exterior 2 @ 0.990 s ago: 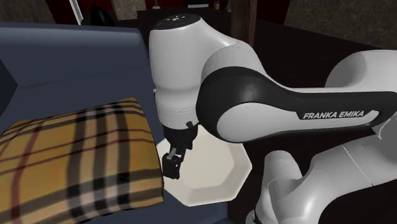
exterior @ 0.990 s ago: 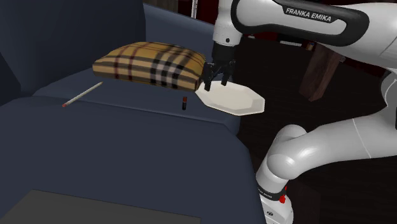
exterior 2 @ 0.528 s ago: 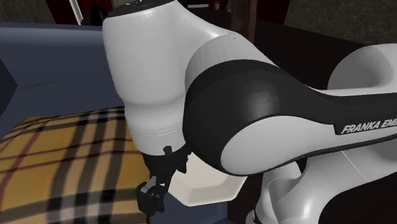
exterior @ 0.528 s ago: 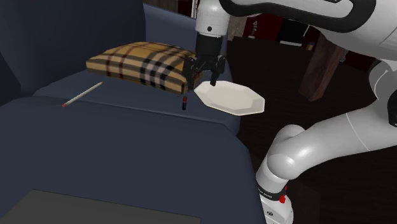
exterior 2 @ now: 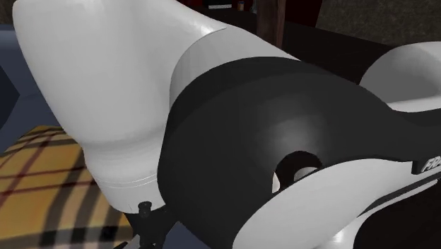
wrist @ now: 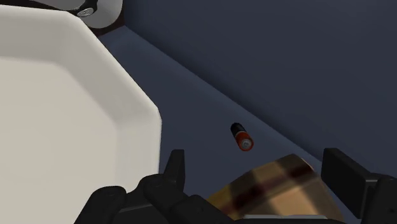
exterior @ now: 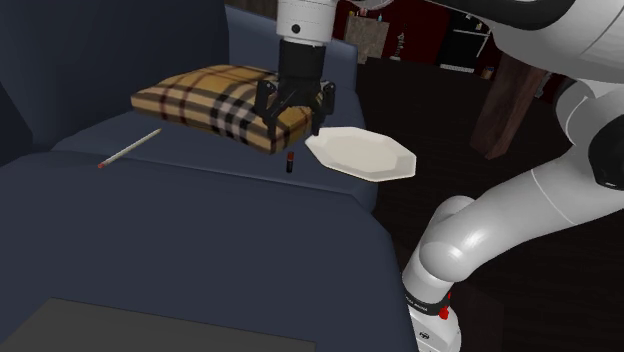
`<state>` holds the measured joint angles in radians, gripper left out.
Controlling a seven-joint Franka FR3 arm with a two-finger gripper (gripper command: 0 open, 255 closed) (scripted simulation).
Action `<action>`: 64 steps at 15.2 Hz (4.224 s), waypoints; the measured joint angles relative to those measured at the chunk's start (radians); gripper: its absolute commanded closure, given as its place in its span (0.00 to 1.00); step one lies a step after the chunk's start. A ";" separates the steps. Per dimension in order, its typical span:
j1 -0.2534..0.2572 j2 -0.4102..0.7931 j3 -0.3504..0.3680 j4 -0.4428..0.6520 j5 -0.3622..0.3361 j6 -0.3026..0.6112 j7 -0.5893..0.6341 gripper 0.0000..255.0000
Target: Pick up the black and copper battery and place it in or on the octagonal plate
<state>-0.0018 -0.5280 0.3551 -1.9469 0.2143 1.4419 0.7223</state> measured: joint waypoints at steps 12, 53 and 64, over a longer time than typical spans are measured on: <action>0.005 -0.024 0.010 -0.089 0.012 0.067 -0.003 1.00; -0.046 -0.116 -0.275 0.104 -0.126 -0.257 -0.283 1.00; -0.057 -0.219 -0.352 -0.073 -0.178 -0.189 -0.377 1.00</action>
<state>-0.0584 -0.7467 0.0036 -2.0197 0.0365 1.2525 0.3456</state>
